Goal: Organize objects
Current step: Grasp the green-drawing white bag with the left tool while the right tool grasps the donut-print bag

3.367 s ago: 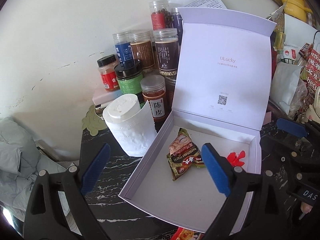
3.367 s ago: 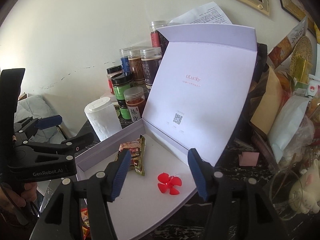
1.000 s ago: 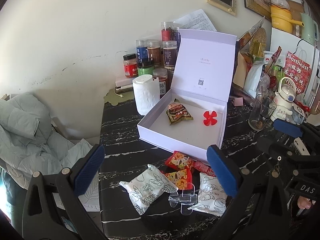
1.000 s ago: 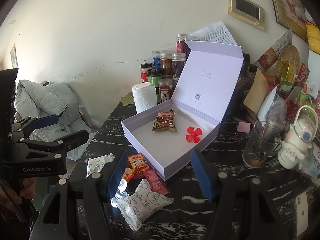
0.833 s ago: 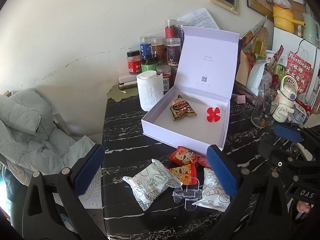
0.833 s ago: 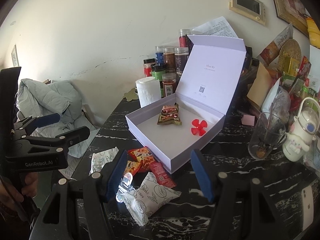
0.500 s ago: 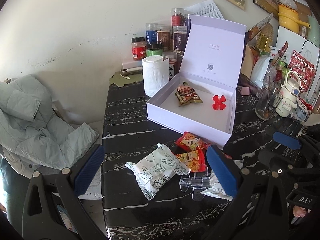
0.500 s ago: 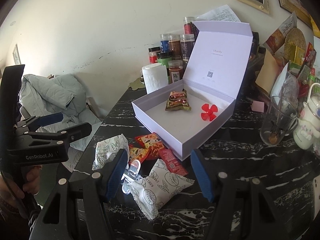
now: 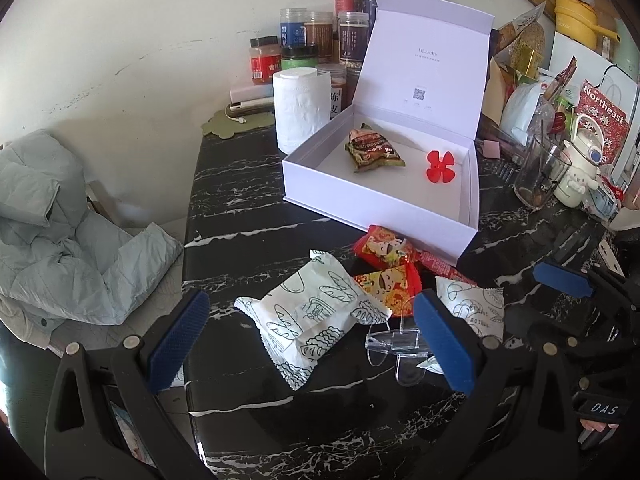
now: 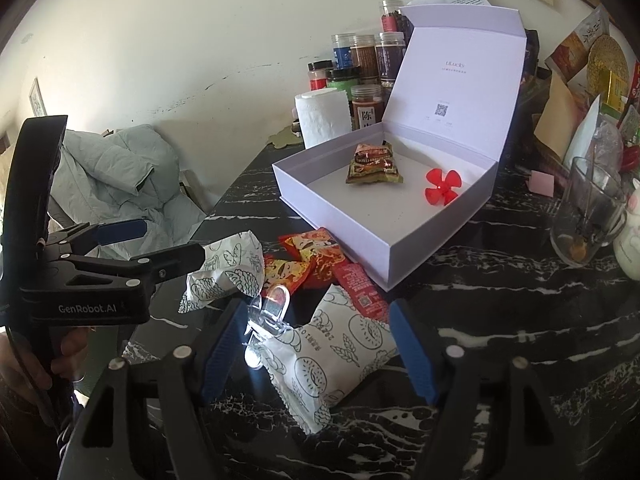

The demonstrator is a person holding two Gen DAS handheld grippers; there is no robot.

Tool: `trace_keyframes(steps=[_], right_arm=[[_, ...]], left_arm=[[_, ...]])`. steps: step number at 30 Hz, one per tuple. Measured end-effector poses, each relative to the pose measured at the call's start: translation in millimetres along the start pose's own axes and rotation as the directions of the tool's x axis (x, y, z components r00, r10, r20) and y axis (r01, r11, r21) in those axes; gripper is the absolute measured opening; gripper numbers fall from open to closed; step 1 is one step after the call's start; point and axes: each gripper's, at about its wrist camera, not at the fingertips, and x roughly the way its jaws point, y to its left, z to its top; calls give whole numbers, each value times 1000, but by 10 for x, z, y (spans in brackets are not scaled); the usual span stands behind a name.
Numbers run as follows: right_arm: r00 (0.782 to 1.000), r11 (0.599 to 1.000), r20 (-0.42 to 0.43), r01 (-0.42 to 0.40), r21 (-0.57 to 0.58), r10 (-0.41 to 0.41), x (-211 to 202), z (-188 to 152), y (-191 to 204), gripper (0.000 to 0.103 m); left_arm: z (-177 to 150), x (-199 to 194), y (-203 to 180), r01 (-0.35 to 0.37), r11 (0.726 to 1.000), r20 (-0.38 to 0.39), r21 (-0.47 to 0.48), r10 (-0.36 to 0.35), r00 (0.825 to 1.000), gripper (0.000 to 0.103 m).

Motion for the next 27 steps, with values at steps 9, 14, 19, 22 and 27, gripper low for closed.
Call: trace_keyframes(steps=[9, 14, 19, 22, 27], right_arm=[[998, 998, 8, 56, -5, -56, 162, -127, -33, 103], [998, 997, 12, 66, 37, -66, 257, -143, -84, 103], [993, 992, -21, 114, 54, -113, 403, -157, -128, 103], [993, 991, -34, 119, 62, -117, 475, -178, -133, 103], [991, 989, -36, 129, 73, -127, 521, -175, -158, 103]], left_arm=[[-210, 206, 51, 56, 998, -19, -18, -57, 998, 102], [-194, 271, 70, 53, 998, -8, -13, -53, 999, 102], [-169, 367, 113, 12, 1000, -1, -16, -12, 1000, 102], [-155, 451, 133, 5, 1000, -9, -9, -5, 1000, 102], [-117, 574, 163, -8, 1000, -27, -14, 8, 1000, 102]])
